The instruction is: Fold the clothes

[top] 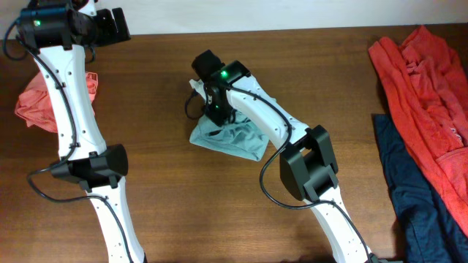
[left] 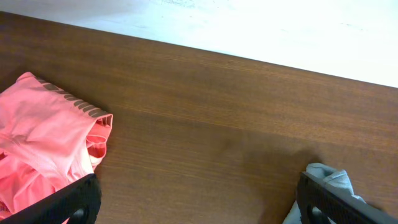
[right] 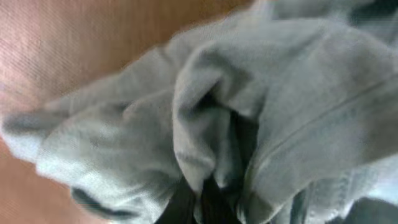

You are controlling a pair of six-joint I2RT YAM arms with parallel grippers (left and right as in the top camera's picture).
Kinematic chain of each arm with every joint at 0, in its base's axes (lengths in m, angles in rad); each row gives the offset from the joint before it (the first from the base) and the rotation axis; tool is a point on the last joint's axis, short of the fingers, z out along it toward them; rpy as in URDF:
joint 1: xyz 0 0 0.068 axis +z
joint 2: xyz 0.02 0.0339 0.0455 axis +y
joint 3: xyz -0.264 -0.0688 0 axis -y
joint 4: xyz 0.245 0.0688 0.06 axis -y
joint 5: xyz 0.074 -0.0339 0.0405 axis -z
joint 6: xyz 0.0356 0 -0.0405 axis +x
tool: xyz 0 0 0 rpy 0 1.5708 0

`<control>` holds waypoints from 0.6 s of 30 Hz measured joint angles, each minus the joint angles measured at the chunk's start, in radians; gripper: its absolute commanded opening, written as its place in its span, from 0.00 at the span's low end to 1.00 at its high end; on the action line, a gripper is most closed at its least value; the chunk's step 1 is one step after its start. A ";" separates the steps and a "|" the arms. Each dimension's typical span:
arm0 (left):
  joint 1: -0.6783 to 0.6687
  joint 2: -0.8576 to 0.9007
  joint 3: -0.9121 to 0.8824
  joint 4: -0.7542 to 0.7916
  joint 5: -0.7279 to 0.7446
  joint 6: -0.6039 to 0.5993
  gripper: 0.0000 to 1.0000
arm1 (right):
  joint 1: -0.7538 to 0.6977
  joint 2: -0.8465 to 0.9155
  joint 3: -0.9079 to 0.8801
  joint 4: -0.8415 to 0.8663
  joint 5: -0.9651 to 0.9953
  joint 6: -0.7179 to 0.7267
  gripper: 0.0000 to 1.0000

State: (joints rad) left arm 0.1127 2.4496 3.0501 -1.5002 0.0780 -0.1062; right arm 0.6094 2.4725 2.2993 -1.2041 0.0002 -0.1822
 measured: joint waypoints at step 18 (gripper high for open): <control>0.000 0.000 0.000 0.018 0.000 0.000 0.99 | -0.148 -0.056 0.144 -0.489 -0.044 0.243 0.04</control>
State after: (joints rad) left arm 0.1127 2.4496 3.0501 -1.4826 0.0780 -0.1059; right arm 0.4618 2.4168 2.4435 -1.6932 -0.0437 0.0605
